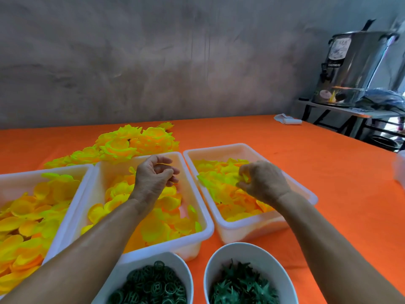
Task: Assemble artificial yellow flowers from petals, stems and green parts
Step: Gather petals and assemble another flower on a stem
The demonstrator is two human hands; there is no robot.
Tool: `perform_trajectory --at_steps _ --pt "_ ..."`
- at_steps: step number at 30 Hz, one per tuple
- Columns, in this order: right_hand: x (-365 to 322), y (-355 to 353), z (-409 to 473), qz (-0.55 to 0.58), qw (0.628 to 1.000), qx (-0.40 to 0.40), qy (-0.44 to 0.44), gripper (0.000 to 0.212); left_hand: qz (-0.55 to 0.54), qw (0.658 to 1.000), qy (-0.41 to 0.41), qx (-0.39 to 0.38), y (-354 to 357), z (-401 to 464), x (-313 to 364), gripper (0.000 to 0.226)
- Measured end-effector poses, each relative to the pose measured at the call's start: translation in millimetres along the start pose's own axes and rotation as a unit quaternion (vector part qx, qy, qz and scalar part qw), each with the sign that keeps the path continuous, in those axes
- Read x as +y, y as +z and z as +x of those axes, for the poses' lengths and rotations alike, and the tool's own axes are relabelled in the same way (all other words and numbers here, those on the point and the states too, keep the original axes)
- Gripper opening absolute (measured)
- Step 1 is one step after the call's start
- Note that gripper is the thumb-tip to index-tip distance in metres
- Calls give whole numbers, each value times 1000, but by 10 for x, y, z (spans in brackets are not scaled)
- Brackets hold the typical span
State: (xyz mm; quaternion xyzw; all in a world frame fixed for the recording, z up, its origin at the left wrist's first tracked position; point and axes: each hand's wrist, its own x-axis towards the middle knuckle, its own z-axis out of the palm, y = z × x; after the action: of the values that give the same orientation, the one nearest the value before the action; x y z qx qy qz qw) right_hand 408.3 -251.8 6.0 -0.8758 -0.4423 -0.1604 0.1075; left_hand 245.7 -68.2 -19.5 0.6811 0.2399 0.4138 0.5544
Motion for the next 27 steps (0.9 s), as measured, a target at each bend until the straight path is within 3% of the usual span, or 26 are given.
perform_trajectory --at_steps 4,8,12,18,23,27 --pt "-117 52 -17 40 994 -86 -48 38 12 1000 -2 1 -1 2 0 23" --pt "-208 131 -27 -8 987 -134 -94 74 29 1000 -1 1 7 3 6 21" --pt "-307 247 -35 -96 984 -71 -133 52 34 999 -4 -1 5 0 8 21" --pt "-333 331 42 -47 997 -22 -58 19 42 999 0 -6 -1 -4 12 20" --pt "3 60 171 63 989 82 103 20 42 999 5 -7 -11 -2 14 20" --pt "144 -128 193 54 985 115 120 19 45 999 5 -8 -4 5 3 21"
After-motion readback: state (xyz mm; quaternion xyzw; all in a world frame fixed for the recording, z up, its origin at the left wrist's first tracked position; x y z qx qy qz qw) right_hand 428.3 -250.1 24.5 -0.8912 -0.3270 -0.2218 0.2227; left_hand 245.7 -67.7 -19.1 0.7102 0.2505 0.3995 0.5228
